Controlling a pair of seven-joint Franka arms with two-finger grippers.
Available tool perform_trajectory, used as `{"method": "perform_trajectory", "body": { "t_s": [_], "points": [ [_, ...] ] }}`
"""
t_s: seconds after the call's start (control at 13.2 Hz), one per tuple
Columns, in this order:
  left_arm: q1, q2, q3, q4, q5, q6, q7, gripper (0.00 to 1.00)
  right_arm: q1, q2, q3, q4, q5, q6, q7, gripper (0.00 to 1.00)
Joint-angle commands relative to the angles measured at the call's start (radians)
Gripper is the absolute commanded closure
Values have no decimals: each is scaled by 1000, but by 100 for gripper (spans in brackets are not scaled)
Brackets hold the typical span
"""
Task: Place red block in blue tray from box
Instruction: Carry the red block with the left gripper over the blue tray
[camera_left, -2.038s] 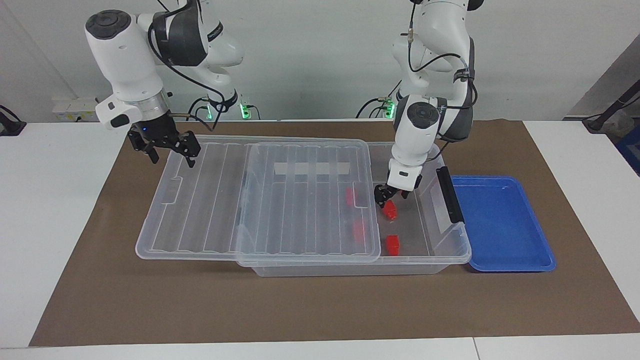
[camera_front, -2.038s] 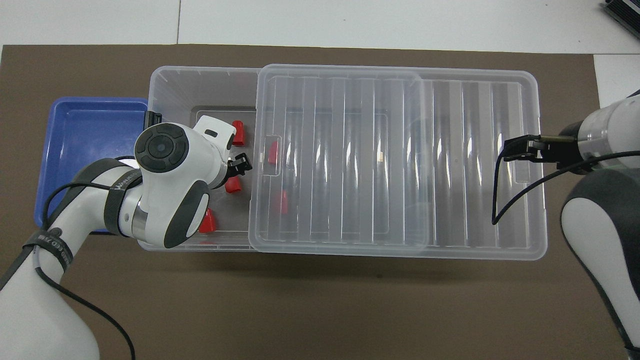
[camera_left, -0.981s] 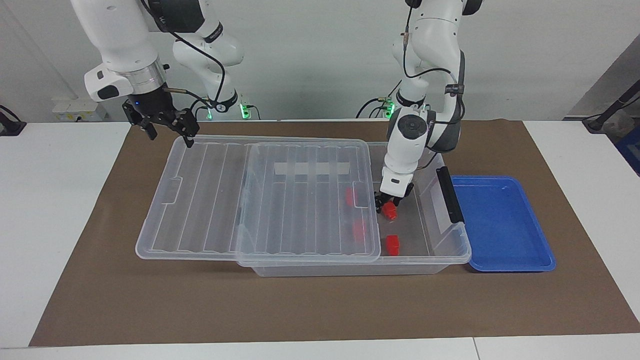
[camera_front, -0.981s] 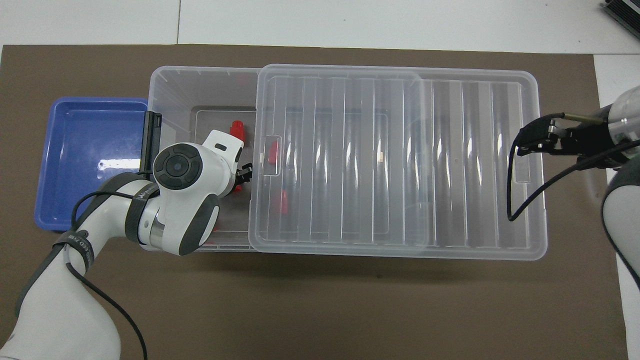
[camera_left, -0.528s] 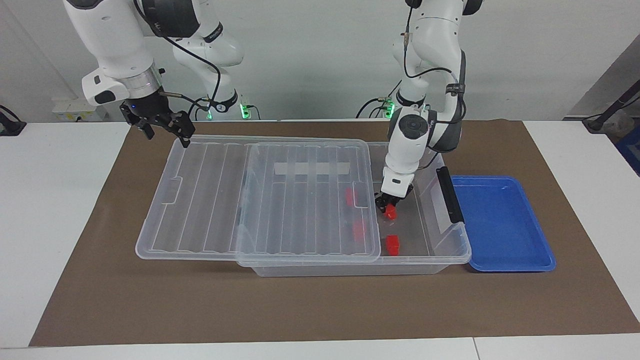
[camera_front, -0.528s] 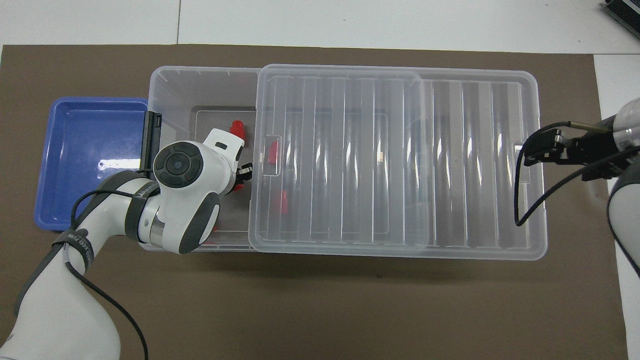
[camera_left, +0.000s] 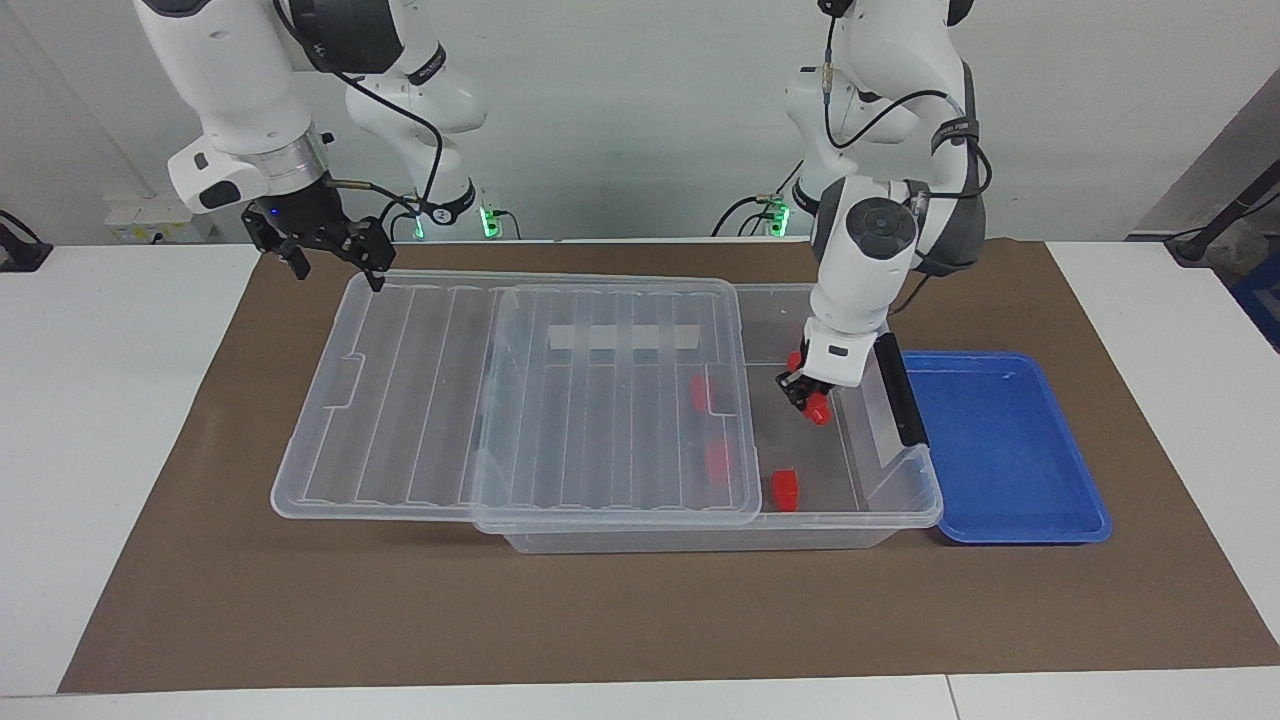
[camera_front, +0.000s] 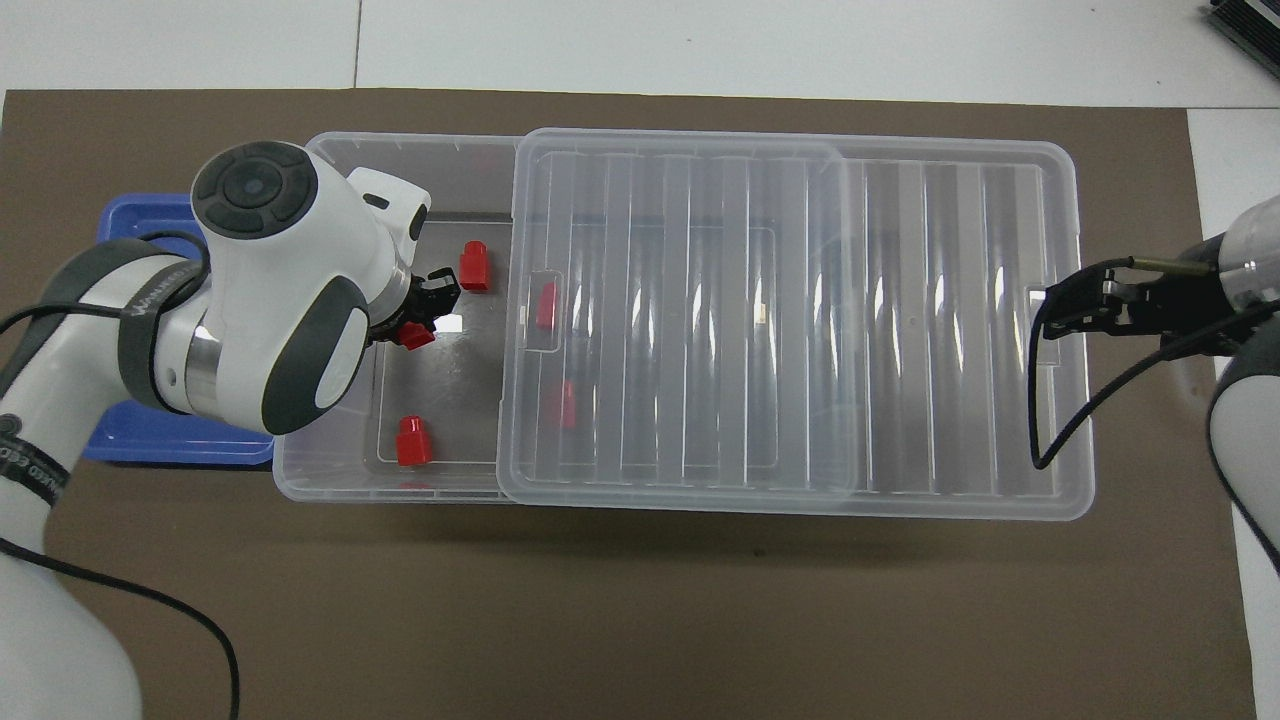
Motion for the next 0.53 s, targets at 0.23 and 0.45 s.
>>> {"method": "perform_trajectory", "body": {
  "t_s": [0.23,0.45],
  "points": [
    [116,-10,7,265,1,-426,221,96,-17,-22,1,-34,-9,41,-21,99],
    [228,-111,5,266,1,-470,439,95,-70,-25,0,-81,-9,116,-29,100]
  ]
}}
